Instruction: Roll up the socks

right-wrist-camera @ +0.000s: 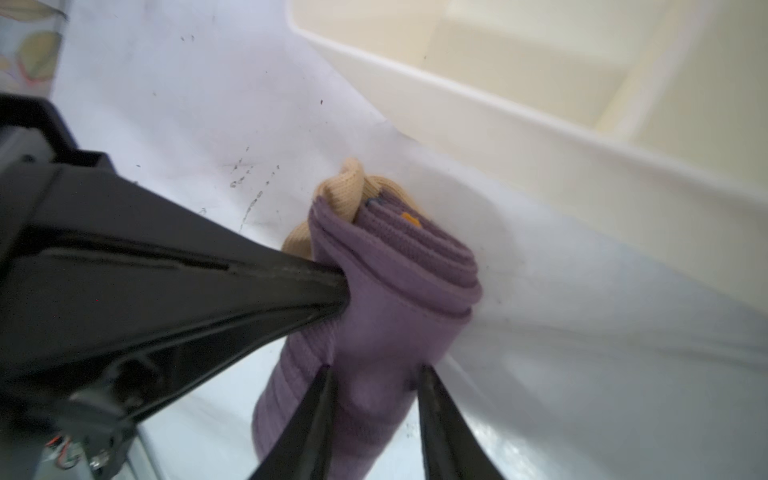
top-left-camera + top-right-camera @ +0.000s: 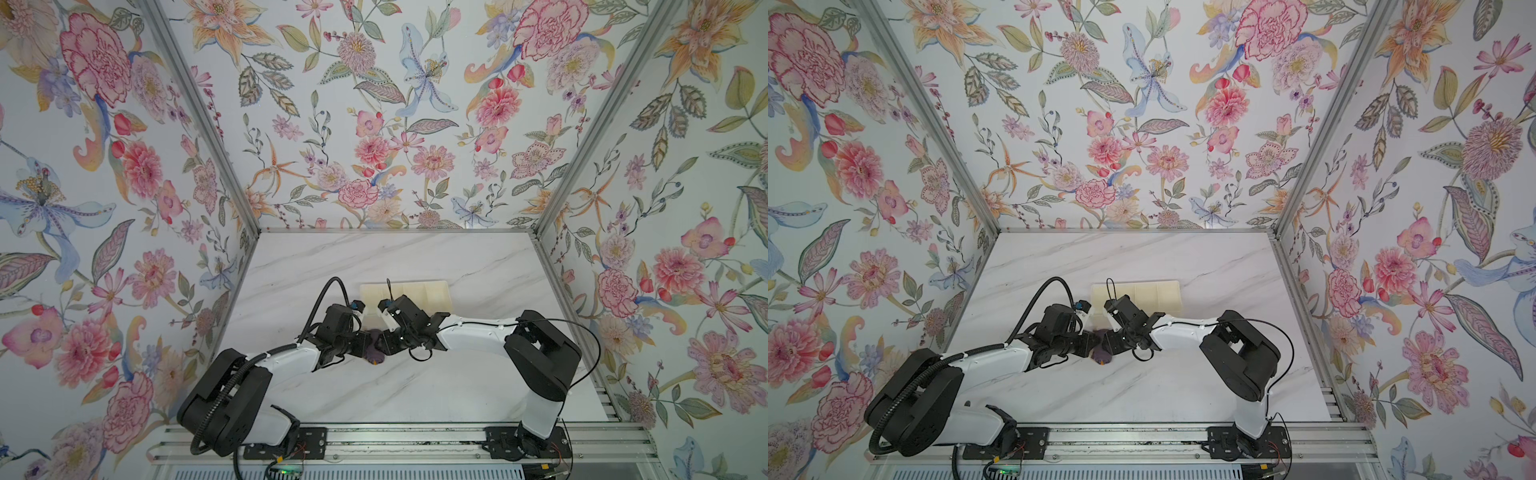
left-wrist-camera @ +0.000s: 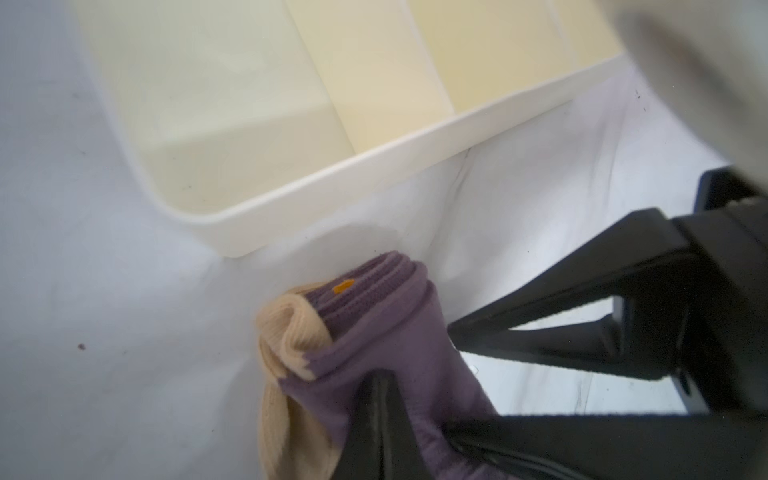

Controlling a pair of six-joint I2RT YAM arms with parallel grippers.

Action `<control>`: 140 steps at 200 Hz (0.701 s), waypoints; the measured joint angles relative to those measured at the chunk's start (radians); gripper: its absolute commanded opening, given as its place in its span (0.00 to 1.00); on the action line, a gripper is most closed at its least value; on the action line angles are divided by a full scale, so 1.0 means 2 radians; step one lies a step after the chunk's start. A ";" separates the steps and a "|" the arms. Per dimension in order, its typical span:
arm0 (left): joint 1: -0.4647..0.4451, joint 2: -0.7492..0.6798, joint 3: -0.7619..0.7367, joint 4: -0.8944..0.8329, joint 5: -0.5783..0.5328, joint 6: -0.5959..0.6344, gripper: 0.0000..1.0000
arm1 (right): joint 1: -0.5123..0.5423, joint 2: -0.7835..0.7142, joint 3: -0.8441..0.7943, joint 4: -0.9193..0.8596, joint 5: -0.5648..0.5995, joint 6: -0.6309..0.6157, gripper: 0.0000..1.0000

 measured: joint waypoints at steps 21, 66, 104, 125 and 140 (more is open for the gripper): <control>0.000 0.002 0.000 0.002 0.001 0.001 0.00 | -0.027 -0.028 -0.055 0.036 -0.047 0.023 0.36; 0.000 0.005 0.000 0.007 0.002 0.001 0.00 | -0.052 -0.035 -0.106 0.069 -0.092 0.058 0.31; 0.000 0.006 0.000 0.009 0.002 0.001 0.00 | -0.039 -0.034 -0.101 0.062 -0.077 0.064 0.30; 0.000 0.006 0.000 0.009 0.002 0.001 0.00 | -0.022 -0.024 -0.070 0.031 -0.044 0.055 0.30; 0.000 0.006 0.000 0.009 0.002 0.002 0.00 | -0.010 -0.014 -0.046 0.010 -0.020 0.048 0.29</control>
